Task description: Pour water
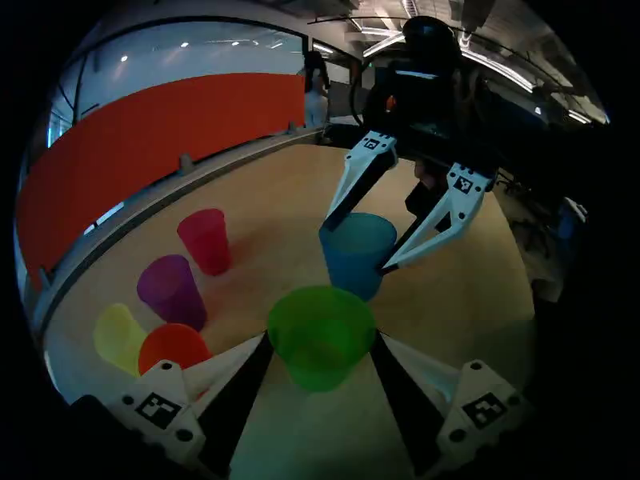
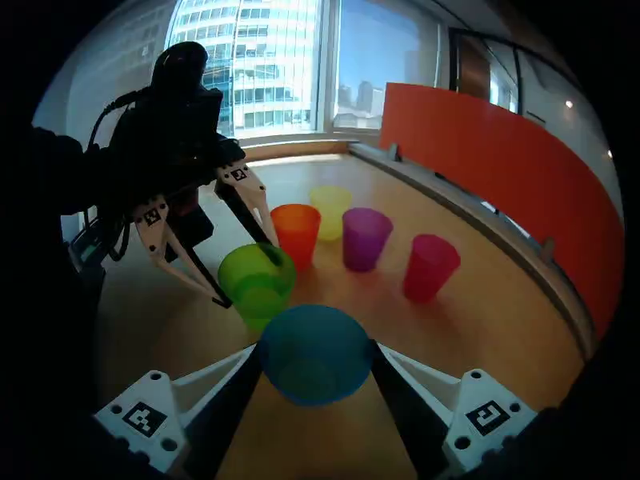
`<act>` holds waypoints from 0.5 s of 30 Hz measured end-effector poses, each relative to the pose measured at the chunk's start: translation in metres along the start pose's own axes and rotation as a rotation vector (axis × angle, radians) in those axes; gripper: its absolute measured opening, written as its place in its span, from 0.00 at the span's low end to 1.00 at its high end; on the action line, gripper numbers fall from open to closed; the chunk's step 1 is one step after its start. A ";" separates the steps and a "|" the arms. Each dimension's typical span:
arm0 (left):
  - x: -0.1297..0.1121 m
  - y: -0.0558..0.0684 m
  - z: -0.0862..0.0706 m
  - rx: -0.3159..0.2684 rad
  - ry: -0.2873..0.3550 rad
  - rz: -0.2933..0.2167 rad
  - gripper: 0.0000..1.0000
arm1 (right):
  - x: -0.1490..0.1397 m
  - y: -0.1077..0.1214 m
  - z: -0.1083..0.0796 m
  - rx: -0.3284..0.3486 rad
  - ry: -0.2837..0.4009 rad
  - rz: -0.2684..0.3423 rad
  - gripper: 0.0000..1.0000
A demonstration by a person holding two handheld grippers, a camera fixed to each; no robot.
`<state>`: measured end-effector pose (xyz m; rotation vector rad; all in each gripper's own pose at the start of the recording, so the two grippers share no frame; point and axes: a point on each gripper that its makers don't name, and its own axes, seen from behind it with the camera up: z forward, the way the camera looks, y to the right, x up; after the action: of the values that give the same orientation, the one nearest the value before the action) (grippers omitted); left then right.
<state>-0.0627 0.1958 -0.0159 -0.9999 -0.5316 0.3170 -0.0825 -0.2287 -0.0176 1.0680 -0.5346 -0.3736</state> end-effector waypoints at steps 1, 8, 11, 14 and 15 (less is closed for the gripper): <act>0.000 0.000 0.000 0.001 -0.001 0.001 0.86 | -0.001 -0.001 0.000 0.002 -0.004 -0.002 0.95; -0.005 0.000 0.002 0.003 -0.008 0.005 0.86 | -0.013 -0.006 0.005 0.009 -0.029 -0.023 0.95; -0.007 -0.001 0.003 0.003 -0.011 0.005 0.86 | -0.016 -0.007 0.007 0.008 -0.037 -0.034 0.95; -0.009 0.000 0.003 0.003 -0.013 0.004 0.86 | -0.018 -0.007 0.009 0.007 -0.043 -0.043 0.95; -0.010 0.000 0.003 0.003 -0.013 0.003 0.86 | -0.018 -0.008 0.009 0.007 -0.045 -0.046 0.95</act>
<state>-0.0726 0.1933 -0.0175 -0.9965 -0.5411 0.3270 -0.1030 -0.2291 -0.0250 1.0817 -0.5524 -0.4371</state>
